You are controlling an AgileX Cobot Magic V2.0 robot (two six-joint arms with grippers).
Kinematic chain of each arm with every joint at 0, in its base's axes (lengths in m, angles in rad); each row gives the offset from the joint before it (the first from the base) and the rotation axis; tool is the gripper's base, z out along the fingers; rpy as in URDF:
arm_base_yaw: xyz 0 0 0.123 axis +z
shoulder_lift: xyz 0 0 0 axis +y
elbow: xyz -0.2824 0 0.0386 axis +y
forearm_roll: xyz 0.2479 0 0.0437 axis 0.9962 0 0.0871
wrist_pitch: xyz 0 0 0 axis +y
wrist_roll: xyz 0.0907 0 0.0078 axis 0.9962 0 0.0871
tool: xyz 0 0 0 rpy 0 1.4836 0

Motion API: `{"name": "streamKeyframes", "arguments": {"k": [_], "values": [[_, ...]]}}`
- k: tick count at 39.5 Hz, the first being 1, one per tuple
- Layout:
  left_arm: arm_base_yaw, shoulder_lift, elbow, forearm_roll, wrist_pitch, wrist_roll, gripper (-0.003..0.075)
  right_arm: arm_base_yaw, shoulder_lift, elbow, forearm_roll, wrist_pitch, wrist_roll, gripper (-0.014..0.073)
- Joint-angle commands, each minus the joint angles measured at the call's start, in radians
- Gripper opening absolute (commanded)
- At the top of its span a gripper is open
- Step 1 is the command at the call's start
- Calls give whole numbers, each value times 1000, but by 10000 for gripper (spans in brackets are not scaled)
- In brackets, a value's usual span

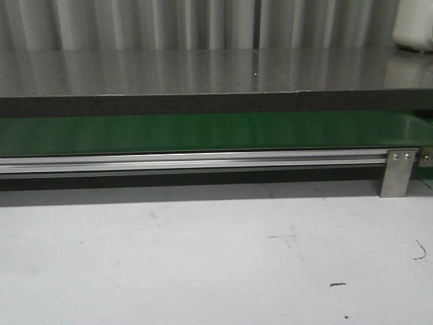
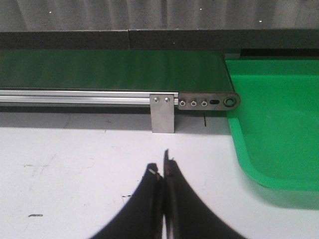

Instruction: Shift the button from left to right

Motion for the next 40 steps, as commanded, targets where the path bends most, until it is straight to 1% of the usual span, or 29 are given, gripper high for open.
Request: {"name": "streamKeyframes", "arguments": {"k": [1, 31, 40], "values": [[-4, -18, 28, 0, -75, -10, -21, -6, -18, -10, 4, -85, -5, -67], [-4, -18, 28, 0, -75, -10, -21, -6, -17, -10, 4, -85, -5, -67], [-4, -18, 28, 0, -83, -10, -21, -6, -17, -10, 4, -111, -5, -67]]}}
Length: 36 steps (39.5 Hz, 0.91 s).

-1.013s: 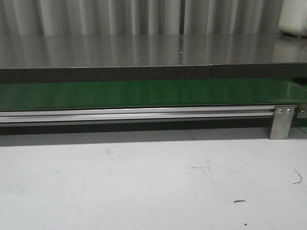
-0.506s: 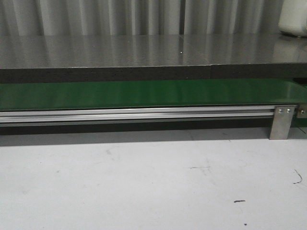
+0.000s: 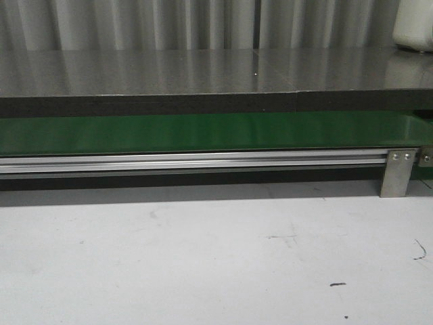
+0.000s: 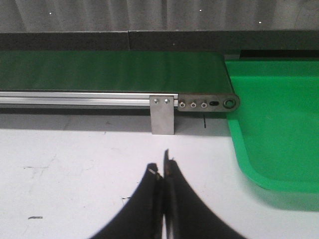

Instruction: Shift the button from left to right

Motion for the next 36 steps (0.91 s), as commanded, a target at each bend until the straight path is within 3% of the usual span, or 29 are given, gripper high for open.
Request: {"name": "streamKeyframes", "arguments": {"k": [1, 9, 11, 16, 23, 33, 36], "values": [[-4, -18, 28, 0, -91, -10, -21, -6, -17, -10, 6, -108, -5, -67], [-4, -18, -13, -15, -425, -10, -21, -6, -17, -39, 13, -253, -5, -67], [-4, -18, -57, -15, -443, -10, -21, -6, -17, -79, 13, -246, -5, -67], [-4, 30, -238, 31, -279, 15, -21, -6, 9, -253, 13, -141, -5, -67], [-4, 272, -450, 77, 38, 20, -21, -6, 235, -503, 13, 69, -5, -67], [-4, 379, -489, 81, 32, 20, -15, -6, 387, -577, 13, 120, -5, -63], [-4, 379, -489, 81, 32, 20, 69, -6, 387, -577, 13, 119, -5, -5]]}}
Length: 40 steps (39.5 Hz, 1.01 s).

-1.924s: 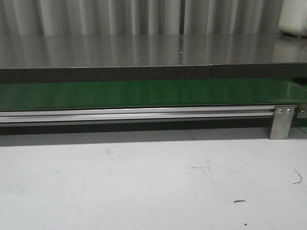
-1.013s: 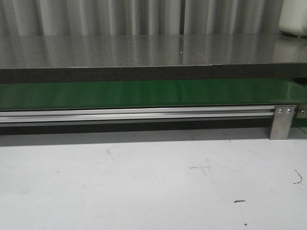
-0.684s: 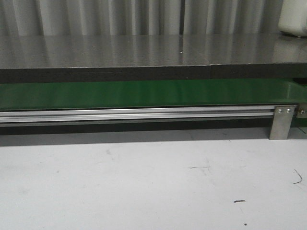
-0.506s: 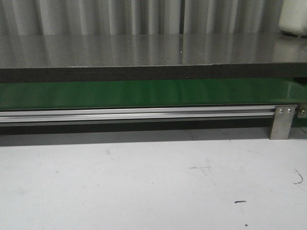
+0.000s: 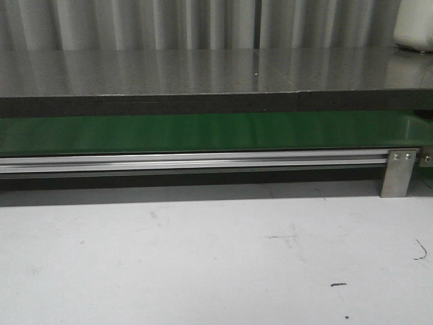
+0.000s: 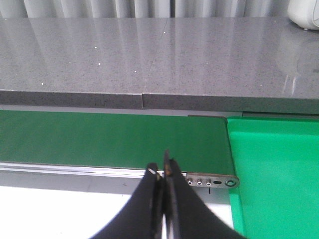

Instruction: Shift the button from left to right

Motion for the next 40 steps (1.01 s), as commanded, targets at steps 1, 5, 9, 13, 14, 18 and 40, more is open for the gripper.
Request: {"name": "streamKeyframes", "arguments": {"k": [1, 5, 9, 13, 14, 18, 40], "values": [[-4, 13, -37, 4, -81, -3, 108, -6, 15, -38, 5, -71, -5, 40], [-4, 13, -37, 4, -81, -3, 380, -6, 15, -38, 5, -73, -5, 293], [-4, 13, -37, 4, -83, -3, 610, -6, 15, -38, 5, -74, -5, 527], [-4, 13, -37, 4, -83, -3, 680, -6, 15, -38, 5, -74, -5, 651], [-4, 13, -37, 4, -83, -3, 676, -6, 15, -38, 5, -73, -5, 659], [-4, 13, -37, 4, -83, -3, 668, -6, 15, -38, 5, -73, -5, 654], [75, 526, -398, -9, 116, -11, 668, -6, 15, -38, 5, -73, -5, 654]]}}
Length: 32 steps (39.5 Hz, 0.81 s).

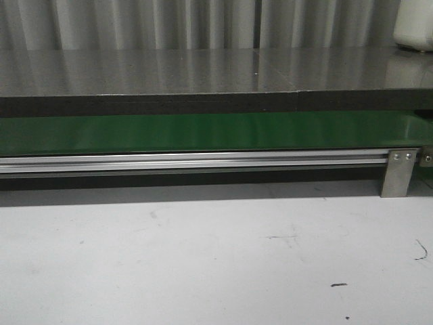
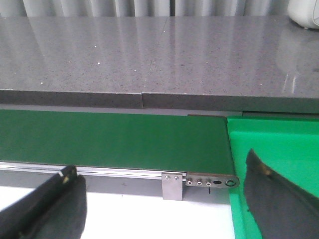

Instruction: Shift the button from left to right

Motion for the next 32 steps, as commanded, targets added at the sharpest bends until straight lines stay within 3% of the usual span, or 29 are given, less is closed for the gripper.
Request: {"name": "streamKeyframes", "arguments": {"k": [1, 7, 14, 23, 32], "values": [[71, 119, -149, -7, 48, -11, 668, -6, 15, -38, 5, -73, -5, 654], [250, 320, -327, -11, 196, -15, 668, -6, 15, -38, 5, -73, -5, 654], [419, 529, -462, -17, 228, -15, 668, -6, 15, -38, 5, -73, -5, 654], [538, 739, -571, -17, 269, 12, 668, -6, 15, -38, 5, -73, -5, 654], [593, 931, -671, -18, 285, 156, 668, -6, 15, -38, 5, -73, -5, 654]]}}
